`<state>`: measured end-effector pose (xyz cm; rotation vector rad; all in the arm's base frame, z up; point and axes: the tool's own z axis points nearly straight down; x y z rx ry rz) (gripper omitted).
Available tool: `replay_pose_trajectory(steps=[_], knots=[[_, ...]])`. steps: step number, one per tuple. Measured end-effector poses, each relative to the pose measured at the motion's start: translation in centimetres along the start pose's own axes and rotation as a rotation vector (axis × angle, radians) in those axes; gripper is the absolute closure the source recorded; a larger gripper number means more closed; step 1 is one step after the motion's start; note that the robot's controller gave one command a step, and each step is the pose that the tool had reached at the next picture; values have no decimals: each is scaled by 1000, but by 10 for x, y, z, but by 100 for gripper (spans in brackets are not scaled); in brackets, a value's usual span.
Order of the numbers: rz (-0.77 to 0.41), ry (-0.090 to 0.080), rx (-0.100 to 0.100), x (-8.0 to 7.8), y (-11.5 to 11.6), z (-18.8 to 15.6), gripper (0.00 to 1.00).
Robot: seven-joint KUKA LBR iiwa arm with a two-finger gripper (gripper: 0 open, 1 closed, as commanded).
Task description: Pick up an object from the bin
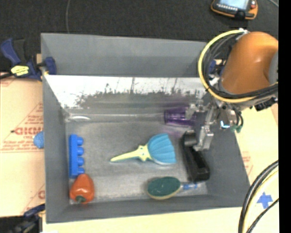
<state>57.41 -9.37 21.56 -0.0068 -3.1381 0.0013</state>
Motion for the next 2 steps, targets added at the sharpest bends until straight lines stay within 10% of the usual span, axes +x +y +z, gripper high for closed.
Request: replay_pose_trajectory(steps=[1, 2], knots=[[-4, -8, 1, -1, 1, -5, 0], [97, -12, -1, -34, 81, 142, 0]])
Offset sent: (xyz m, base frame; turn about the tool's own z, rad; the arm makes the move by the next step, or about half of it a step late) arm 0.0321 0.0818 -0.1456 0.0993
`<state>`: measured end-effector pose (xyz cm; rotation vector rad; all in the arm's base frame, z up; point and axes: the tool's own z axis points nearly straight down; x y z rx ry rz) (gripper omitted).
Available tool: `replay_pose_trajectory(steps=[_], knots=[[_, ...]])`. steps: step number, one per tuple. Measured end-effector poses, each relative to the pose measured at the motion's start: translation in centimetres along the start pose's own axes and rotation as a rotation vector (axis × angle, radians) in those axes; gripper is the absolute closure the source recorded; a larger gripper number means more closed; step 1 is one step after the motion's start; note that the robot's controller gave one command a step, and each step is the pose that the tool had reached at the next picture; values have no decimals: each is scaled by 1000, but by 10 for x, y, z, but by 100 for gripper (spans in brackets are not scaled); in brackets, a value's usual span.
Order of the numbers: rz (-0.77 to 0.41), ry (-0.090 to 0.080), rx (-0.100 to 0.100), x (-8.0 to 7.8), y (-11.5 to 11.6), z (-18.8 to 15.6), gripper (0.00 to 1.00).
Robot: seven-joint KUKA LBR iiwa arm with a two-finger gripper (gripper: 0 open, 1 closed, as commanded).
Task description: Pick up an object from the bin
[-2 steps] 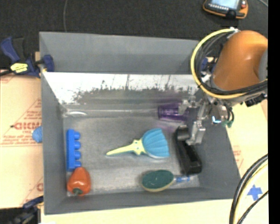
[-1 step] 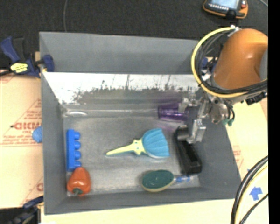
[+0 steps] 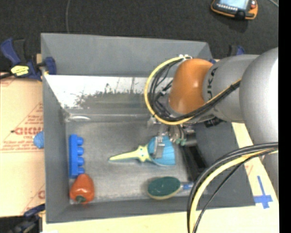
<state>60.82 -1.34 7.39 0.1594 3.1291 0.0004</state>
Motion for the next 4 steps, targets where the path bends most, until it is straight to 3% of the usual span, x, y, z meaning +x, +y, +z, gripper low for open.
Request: replay_pose_trajectory(steps=[1, 2, 3, 4], knots=[[-1, -6, 3, 33, 33, -81, 0], [-24, 11, 3, 30, 21, -27, 0], [104, -11, 1, 50, 31, 2, 0], [166, -6, 0, 46, 34, -2, 100]])
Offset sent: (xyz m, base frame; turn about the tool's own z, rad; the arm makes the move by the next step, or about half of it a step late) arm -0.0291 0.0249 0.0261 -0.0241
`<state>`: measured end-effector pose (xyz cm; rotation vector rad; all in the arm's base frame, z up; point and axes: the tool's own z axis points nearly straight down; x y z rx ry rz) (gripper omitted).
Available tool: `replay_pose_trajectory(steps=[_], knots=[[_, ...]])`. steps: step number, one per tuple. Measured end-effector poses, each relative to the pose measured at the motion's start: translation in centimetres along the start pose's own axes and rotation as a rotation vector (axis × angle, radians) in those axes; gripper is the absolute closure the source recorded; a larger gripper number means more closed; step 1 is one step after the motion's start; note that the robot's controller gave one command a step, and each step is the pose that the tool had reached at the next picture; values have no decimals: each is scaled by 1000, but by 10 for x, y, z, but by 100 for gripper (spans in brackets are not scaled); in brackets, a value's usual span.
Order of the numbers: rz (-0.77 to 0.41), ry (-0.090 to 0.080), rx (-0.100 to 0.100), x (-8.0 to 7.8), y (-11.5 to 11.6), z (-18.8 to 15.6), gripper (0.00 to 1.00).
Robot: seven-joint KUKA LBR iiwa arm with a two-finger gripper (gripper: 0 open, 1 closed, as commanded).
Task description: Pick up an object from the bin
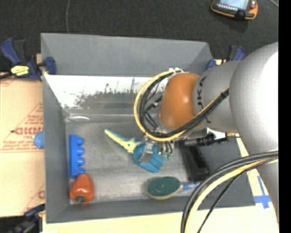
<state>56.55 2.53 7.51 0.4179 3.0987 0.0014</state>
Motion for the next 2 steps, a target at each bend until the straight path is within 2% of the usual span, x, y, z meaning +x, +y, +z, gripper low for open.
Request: replay_pose_trajectory(steps=[1, 2], knots=[[16, 2, 1, 0, 0, 0, 100], [13, 11, 4, 2, -1, -29, 100]])
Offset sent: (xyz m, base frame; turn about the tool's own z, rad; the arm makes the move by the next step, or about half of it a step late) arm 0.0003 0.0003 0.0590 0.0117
